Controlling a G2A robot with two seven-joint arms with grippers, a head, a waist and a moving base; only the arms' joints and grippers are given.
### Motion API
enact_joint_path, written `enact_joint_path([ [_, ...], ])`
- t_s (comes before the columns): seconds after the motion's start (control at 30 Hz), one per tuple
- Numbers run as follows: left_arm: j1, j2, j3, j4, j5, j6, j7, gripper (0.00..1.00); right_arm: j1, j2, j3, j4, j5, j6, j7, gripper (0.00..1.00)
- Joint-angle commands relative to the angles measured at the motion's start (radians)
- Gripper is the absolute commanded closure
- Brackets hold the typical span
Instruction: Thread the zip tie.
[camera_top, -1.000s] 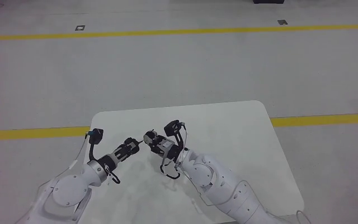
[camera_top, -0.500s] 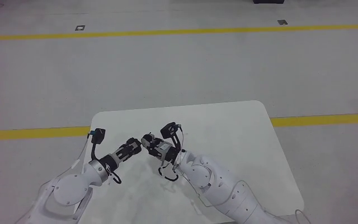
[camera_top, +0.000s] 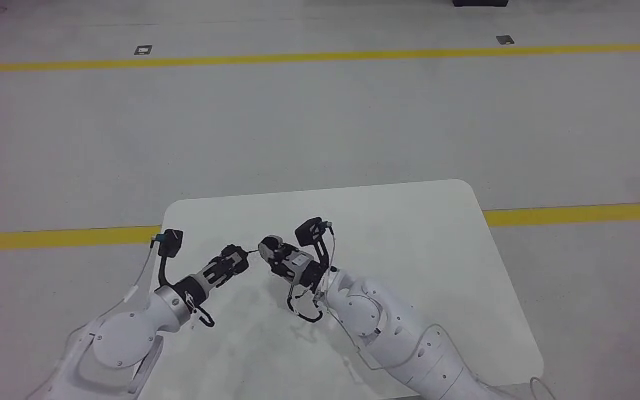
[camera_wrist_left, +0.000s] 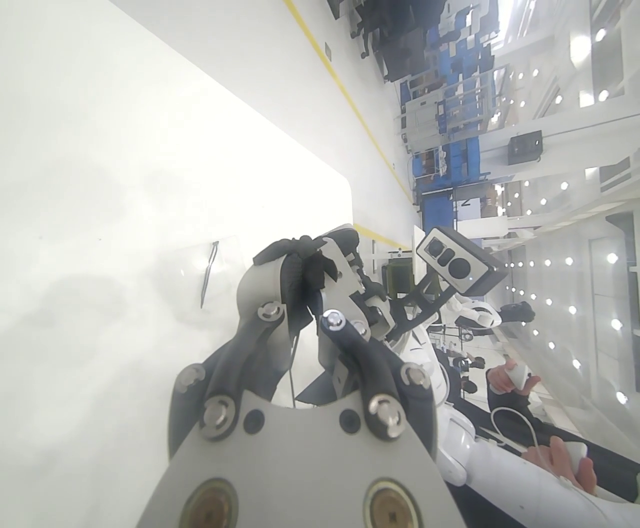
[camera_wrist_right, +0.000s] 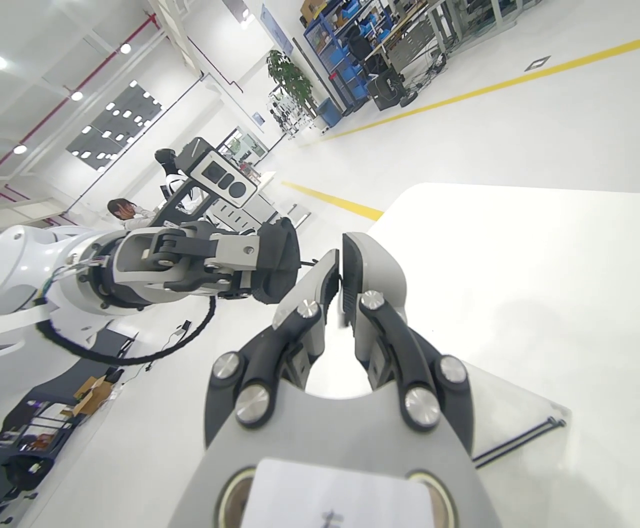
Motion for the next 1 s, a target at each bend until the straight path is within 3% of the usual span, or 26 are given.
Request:
enact_joint_path([
  [0.0,0.001,0.0,0.001,-0.001,0.0,0.0,-0.001,1.0,-0.002,0.001,0.001,-0.002,-0.001,0.0,-0.003,0.64],
  [0.27,-0.001,0.0,0.001,-0.001,0.0,0.001,-0.002,1.0,-0.003,0.004,0.0,-0.005,-0.006,0.0,-0.014,0.63],
  [0.37,-0.006,0.0,-0.001,-0.003,-0.006,0.004,0.001,1.0,-0.009,0.008,0.004,-0.008,-0.013,0.0,-0.018,0.48],
  [0.43,-0.007,-0.001,-0.003,-0.008,-0.015,0.006,0.004,1.0,-0.015,0.013,0.008,-0.011,-0.024,0.0,-0.024,0.2],
  [0.53,-0.007,-0.002,-0.01,-0.021,-0.044,0.009,0.006,1.0,-0.029,0.024,0.015,-0.018,-0.048,0.0,-0.043,0.02],
  [0.77,-0.003,-0.006,-0.023,-0.063,-0.169,0.019,-0.016,1.0,-0.068,0.059,0.035,-0.03,-0.105,0.0,-0.125,0.0],
  [0.97,-0.001,-0.011,-0.029,-0.102,-0.342,0.016,-0.043,1.0,-0.09,0.078,0.061,-0.014,-0.12,0.0,-0.184,0.0],
])
